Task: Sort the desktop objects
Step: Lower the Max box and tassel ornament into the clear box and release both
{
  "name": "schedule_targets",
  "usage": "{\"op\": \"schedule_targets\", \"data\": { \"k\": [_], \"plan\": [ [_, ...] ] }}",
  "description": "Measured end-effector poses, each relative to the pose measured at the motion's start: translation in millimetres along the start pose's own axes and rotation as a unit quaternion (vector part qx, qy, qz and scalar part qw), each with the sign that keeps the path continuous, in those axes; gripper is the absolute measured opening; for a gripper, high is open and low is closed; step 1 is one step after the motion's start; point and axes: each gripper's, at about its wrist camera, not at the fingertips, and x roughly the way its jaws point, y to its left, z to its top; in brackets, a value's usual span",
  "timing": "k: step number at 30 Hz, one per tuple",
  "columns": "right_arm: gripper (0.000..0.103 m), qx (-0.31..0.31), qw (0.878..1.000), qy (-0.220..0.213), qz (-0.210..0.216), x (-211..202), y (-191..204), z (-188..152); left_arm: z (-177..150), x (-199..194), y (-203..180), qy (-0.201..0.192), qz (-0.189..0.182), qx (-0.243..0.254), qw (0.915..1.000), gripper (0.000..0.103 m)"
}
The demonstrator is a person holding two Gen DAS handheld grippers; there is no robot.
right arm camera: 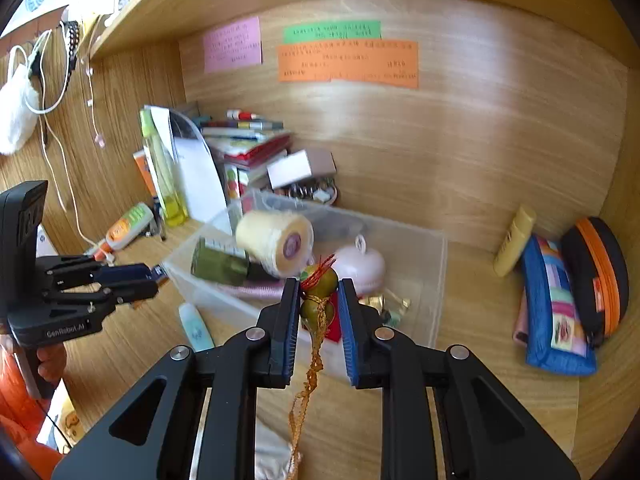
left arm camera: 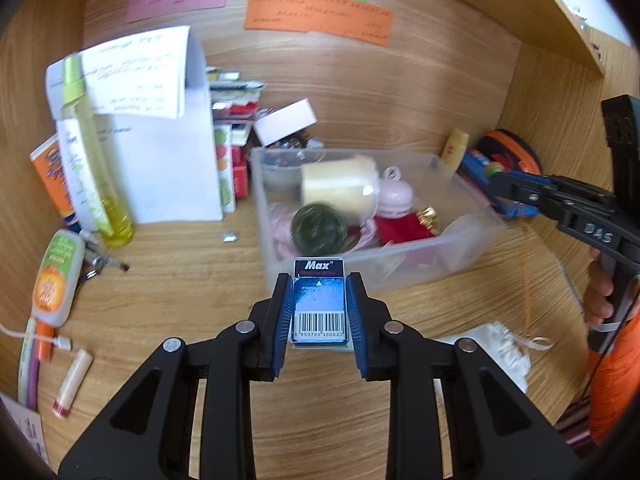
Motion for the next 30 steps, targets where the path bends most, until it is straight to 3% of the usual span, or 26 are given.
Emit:
{"op": "schedule_targets", "data": {
  "k": [12, 21, 30],
  "plan": [
    [0.017, 0.015, 1.0, -0.016, 0.021, 32, -7, 22, 42, 11, -16, -0.014, -0.046, 0.007, 0.9988, 0.027],
    [0.017, 0.034, 0.999, 0.031, 0.01, 64, -21, 6, 66, 51, -34, 0.009, -0.049, 0.024, 0.9985, 0.027],
    [0.017, 0.051, 0.996, 0.068, 0.009, 82, -33, -5, 61, 82, -45, 0.029, -0.063, 0.018, 0.9974, 0.027]
  ]
}}
